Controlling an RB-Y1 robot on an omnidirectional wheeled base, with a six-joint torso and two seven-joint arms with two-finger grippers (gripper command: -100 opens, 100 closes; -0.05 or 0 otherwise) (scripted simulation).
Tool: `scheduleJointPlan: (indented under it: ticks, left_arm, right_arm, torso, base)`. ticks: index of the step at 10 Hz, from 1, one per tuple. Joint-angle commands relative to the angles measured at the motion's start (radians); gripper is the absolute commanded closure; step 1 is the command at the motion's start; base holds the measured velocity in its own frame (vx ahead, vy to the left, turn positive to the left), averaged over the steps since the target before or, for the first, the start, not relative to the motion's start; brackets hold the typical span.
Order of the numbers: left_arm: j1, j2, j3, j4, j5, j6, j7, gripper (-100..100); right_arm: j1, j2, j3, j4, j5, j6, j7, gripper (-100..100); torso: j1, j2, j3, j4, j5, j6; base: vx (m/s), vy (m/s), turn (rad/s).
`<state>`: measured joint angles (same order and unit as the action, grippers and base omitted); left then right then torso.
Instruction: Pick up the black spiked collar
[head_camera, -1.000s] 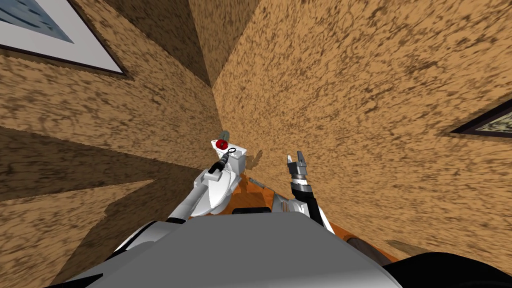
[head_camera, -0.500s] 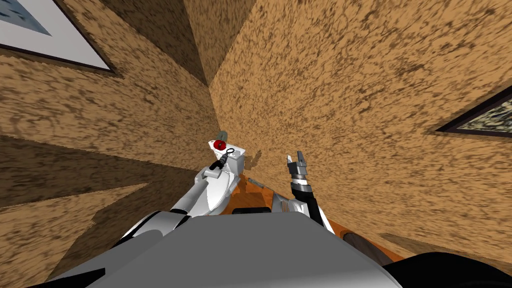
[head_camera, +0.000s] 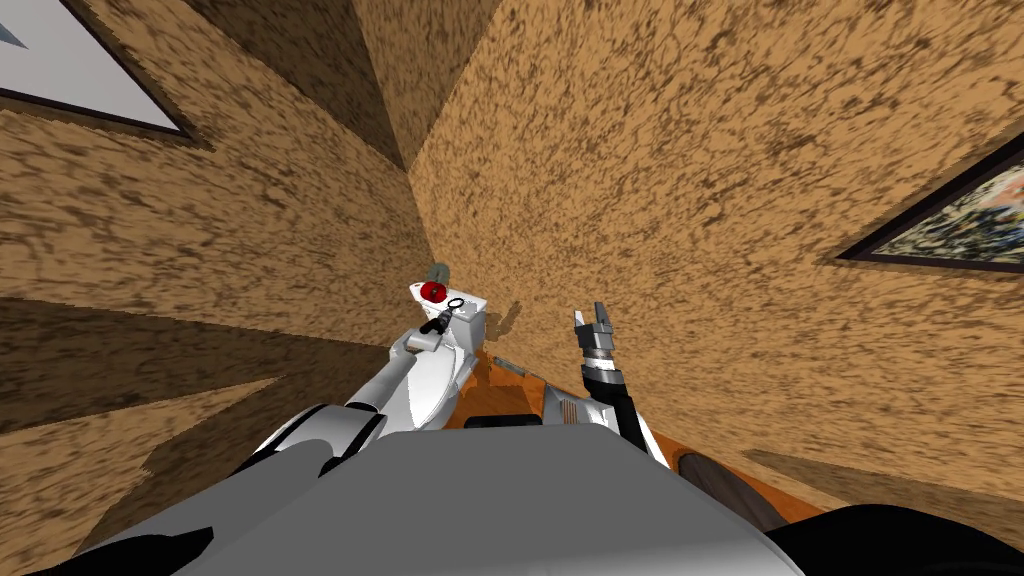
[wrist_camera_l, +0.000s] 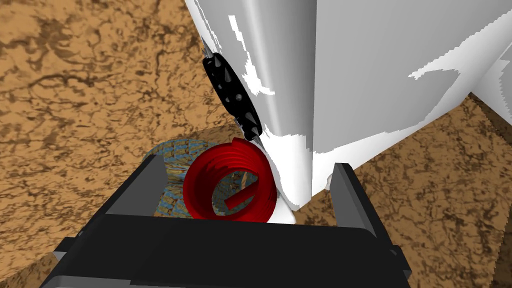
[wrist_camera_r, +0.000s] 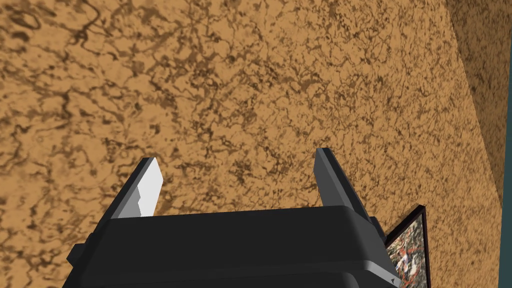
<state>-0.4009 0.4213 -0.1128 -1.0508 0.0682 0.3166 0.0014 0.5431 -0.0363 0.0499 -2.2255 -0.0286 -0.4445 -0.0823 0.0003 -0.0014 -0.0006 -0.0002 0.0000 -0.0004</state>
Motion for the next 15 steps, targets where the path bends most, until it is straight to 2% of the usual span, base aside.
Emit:
scheduleJointPlan:
  ticks: [1, 2, 3, 4, 5, 6, 7, 8, 10, 11, 12, 13, 15]
  left_arm:
    - [-0.042, 0.017, -0.005, 0.05, 0.004, 0.05, 0.003, -100]
    - [-0.042, 0.017, -0.005, 0.057, 0.004, 0.054, 0.003, -100]
    - [-0.076, 0.033, -0.01, 0.101, 0.008, 0.092, 0.006, -100]
    - [-0.076, 0.033, -0.01, 0.105, 0.008, 0.092, 0.006, -100]
    - [-0.107, 0.049, -0.015, 0.131, 0.011, 0.129, 0.009, -100]
    - [-0.107, 0.049, -0.015, 0.15, 0.011, 0.129, 0.009, -100]
    - [-0.137, 0.065, -0.019, 0.19, 0.014, 0.164, 0.012, -100]
    - [-0.137, 0.065, -0.019, 0.193, 0.014, 0.164, 0.012, -100]
    - [-0.19, 0.098, -0.028, 0.268, 0.019, 0.223, 0.018, -100]
    - [-0.19, 0.098, -0.028, 0.268, 0.019, 0.227, 0.018, -100]
    - [-0.212, 0.114, -0.032, 0.301, 0.022, 0.255, 0.021, -100]
    - [-0.212, 0.114, -0.032, 0.301, 0.022, 0.255, 0.021, -100]
    - [-0.251, 0.142, -0.04, 0.356, 0.026, 0.304, 0.026, -100]
  right_arm:
    - [0.0, 0.0, 0.0, 0.0, 0.0, 0.0, 0.0, 0]
    - [0.0, 0.0, 0.0, 0.0, 0.0, 0.0, 0.0, 0]
    - [0.0, 0.0, 0.0, 0.0, 0.0, 0.0, 0.0, 0]
    - [0.0, 0.0, 0.0, 0.0, 0.0, 0.0, 0.0, 0]
    - [0.0, 0.0, 0.0, 0.0, 0.0, 0.0, 0.0, 0]
    - [0.0, 0.0, 0.0, 0.0, 0.0, 0.0, 0.0, 0]
    - [0.0, 0.0, 0.0, 0.0, 0.0, 0.0, 0.0, 0]
    - [0.0, 0.0, 0.0, 0.0, 0.0, 0.0, 0.0, 0]
    - [0.0, 0.0, 0.0, 0.0, 0.0, 0.0, 0.0, 0]
    - [0.0, 0.0, 0.0, 0.0, 0.0, 0.0, 0.0, 0]
    - [0.0, 0.0, 0.0, 0.0, 0.0, 0.0, 0.0, 0]
    - [0.0, 0.0, 0.0, 0.0, 0.0, 0.0, 0.0, 0]
    - [0.0, 0.0, 0.0, 0.0, 0.0, 0.0, 0.0, 0]
  torso:
    - [0.0, 0.0, 0.0, 0.0, 0.0, 0.0]
    - [0.0, 0.0, 0.0, 0.0, 0.0, 0.0]
    - [0.0, 0.0, 0.0, 0.0, 0.0, 0.0]
    - [0.0, 0.0, 0.0, 0.0, 0.0, 0.0]
    - [0.0, 0.0, 0.0, 0.0, 0.0, 0.0]
    - [0.0, 0.0, 0.0, 0.0, 0.0, 0.0]
    - [0.0, 0.0, 0.0, 0.0, 0.0, 0.0]
    - [0.0, -0.001, 0.0, 0.0, 0.0, 0.0]
    - [0.0, -0.001, 0.0, 0.0, 0.0, 0.0]
    - [0.001, -0.001, -0.001, 0.0, 0.0, 0.0]
    - [0.0, -0.001, 0.0, 0.0, 0.0, 0.0]
    - [0.0, 0.0, 0.0, 0.0, 0.0, 0.0]
    - [0.0, 0.0, 0.0, 0.0, 0.0, 0.0]
  base:
    - [0.018, 0.009, -0.097]
    - [0.012, 0.007, -0.068]
    - [0.021, 0.009, -0.103]
    - [0.012, 0.005, -0.069]
    - [0.021, 0.007, -0.126]
    - [0.019, 0.009, -0.089]
    - [0.023, 0.01, -0.1]
    - [0.022, 0.009, -0.093]
    - [0.034, 0.016, -0.14]
    - [0.023, 0.011, -0.089]
    - [0.025, 0.011, -0.101]
    - [0.019, 0.006, -0.079]
    - [0.028, 0.013, -0.107]
